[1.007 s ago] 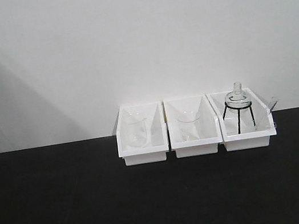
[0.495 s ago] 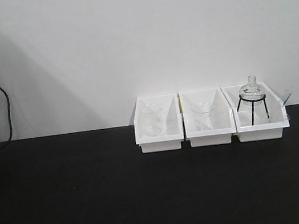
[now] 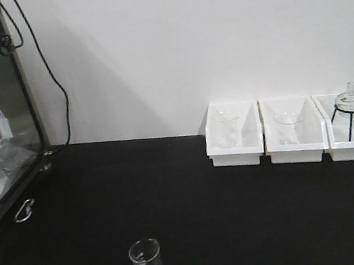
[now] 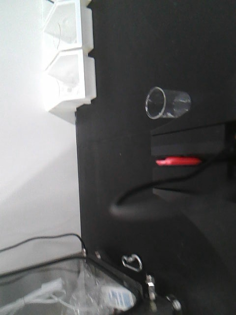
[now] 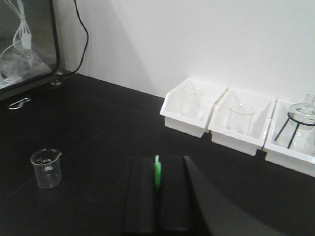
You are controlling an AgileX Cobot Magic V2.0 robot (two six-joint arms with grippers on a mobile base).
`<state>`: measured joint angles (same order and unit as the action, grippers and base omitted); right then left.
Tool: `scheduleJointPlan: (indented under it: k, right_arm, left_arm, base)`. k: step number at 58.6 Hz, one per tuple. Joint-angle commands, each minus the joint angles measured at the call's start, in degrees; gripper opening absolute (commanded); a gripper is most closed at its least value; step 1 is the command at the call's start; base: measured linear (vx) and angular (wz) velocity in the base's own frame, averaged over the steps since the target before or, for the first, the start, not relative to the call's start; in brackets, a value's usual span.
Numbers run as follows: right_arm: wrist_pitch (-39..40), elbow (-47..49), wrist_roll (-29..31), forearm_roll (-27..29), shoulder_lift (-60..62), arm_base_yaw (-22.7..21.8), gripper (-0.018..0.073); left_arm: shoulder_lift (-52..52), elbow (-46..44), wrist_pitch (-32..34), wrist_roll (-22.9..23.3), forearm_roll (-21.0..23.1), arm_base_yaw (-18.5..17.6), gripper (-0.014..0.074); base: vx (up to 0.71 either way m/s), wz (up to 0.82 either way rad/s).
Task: Sort red and green spoons into left cabinet
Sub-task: 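Back the base away from the bench holding both spoons, then drive the base along the bench toward the cabinet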
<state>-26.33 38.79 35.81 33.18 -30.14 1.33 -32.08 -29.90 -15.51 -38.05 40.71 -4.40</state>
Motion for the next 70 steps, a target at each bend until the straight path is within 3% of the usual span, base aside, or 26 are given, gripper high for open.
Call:
scheduleJointPlan:
  k: [1, 70]
  right_arm:
    - [3.9, 1.6, 0.1, 1.1, -0.1, -0.3, -0.0003]
    - [3.9, 1.6, 0.1, 1.1, -0.1, -0.3, -0.0003]
  left_arm:
    - [0.0, -1.6, 3.7, 0.5, 1.5, -0.1, -0.0001]
    - [0.0, -1.6, 3.7, 0.5, 1.5, -0.1, -0.0001]
  base:
    - [-0.07, 0.32]
    - [-0.1, 0.49]
